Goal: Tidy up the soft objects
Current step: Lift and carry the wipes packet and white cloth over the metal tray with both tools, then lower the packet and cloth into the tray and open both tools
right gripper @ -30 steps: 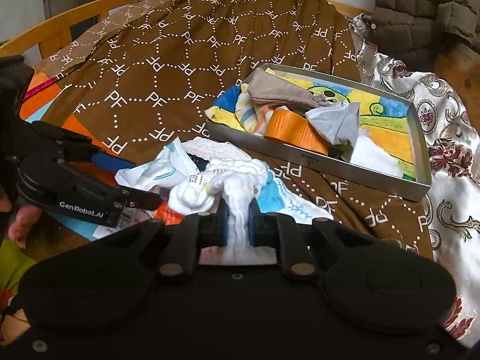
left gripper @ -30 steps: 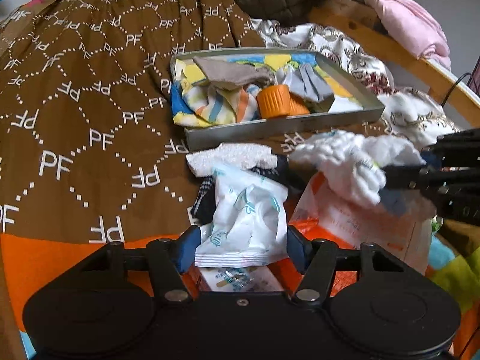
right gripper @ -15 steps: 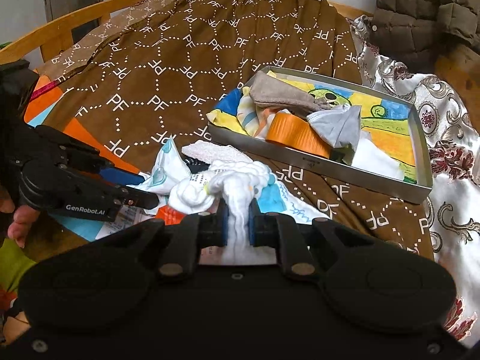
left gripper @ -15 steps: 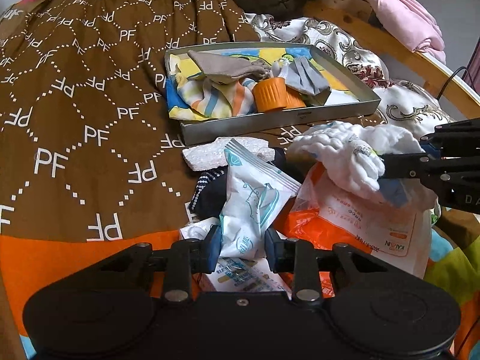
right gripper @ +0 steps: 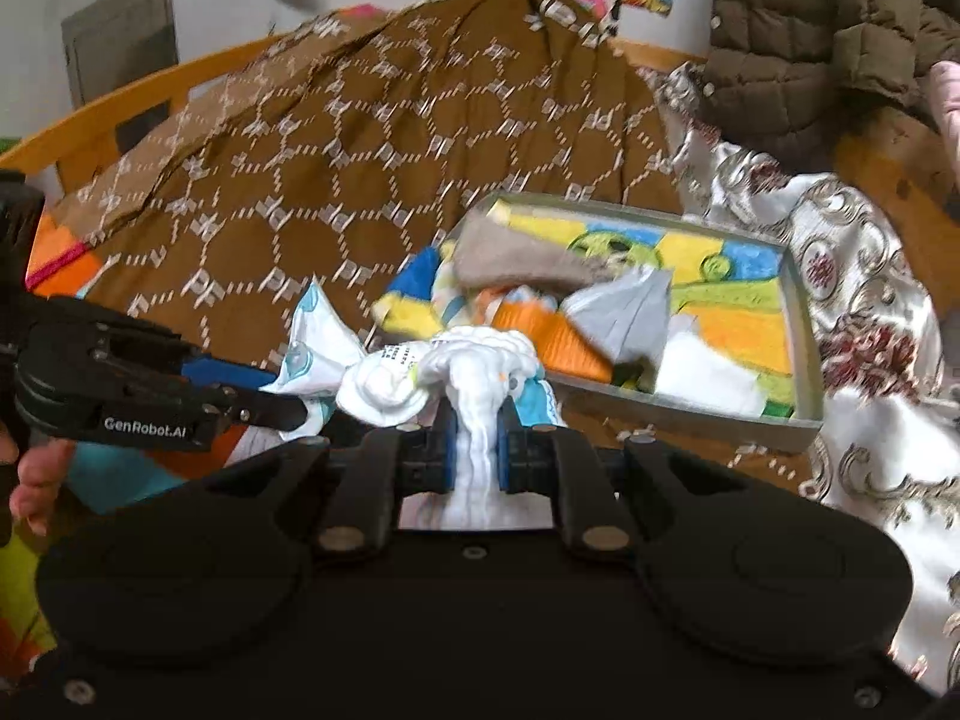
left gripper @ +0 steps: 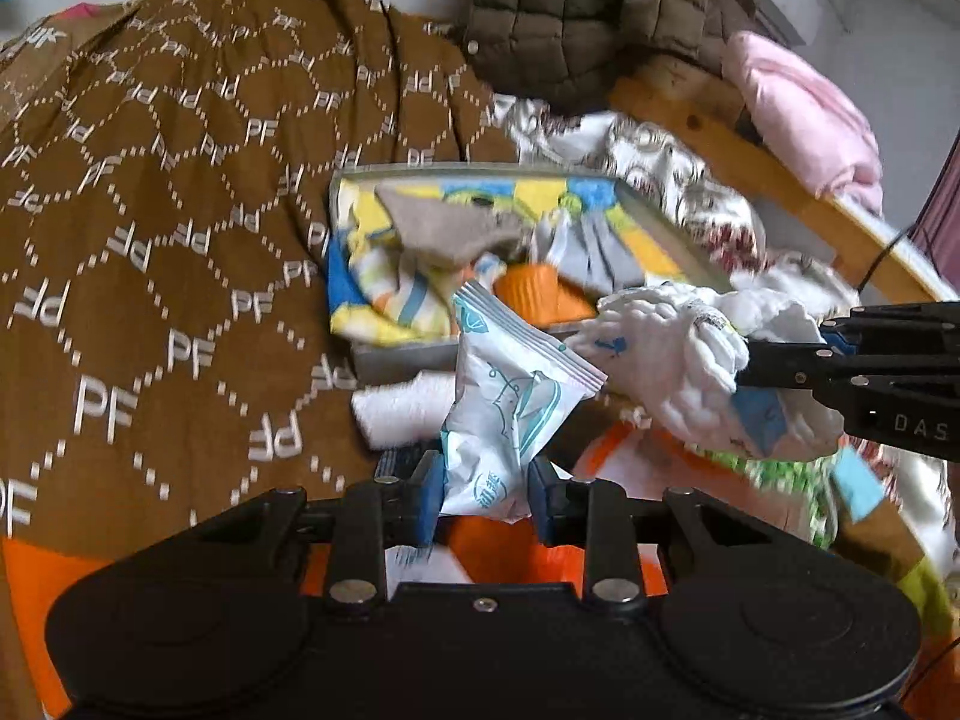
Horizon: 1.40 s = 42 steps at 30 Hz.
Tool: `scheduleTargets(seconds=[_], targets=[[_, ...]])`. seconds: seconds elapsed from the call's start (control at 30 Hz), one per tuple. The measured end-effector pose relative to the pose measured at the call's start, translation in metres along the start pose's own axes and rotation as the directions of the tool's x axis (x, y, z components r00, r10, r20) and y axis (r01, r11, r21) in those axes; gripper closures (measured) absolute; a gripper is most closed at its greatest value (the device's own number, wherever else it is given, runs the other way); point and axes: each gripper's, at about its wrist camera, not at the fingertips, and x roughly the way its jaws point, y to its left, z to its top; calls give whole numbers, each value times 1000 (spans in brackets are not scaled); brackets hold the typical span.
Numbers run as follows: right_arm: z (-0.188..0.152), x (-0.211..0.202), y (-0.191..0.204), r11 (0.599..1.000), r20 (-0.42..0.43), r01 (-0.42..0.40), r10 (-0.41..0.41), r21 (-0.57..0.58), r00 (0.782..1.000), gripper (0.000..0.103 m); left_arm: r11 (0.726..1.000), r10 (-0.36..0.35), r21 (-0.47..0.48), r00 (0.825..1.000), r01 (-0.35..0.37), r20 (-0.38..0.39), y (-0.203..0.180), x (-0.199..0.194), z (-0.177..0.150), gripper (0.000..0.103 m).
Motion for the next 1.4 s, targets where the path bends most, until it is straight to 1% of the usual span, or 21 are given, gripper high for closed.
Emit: scheduleTargets(seconds=[0.17,0.37,0.47,0.57,0.7,0.8,0.9,1.03,1.17,1.4], targets=[[23,2,-21,998,77,39,-43,47,996,96,1000,18,-5,998,-18,62,-2,9,25,72],[55,24,-52,988,157,99,-117,120,981,96,998,62,-26,989,-59,135,-4,36,64,71],[62,47,-68,977,168,120,-151,178,974,96,997,82,-28,983,-79,165,-9,56,86,71],[61,70,-85,961,151,144,-183,238,971,96,995,94,-43,980,-88,176,-16,80,105,71],[50,98,-116,936,111,179,-222,304,969,96,995,95,-49,981,-88,167,-31,114,124,71],[34,110,-136,918,80,206,-246,340,966,96,997,78,-40,985,-73,153,-47,138,129,71],[19,120,-156,900,48,216,-252,378,966,96,998,58,-7,991,-57,123,-65,158,127,71],[1,125,-172,885,29,214,-248,413,968,96,998,45,38,996,-48,77,-85,180,118,71],[-9,130,-188,886,18,206,-234,415,972,95,995,53,77,998,-56,43,-96,196,113,70],[-18,142,-197,887,6,195,-217,418,976,93,995,68,66,997,-70,21,-96,210,115,69]])
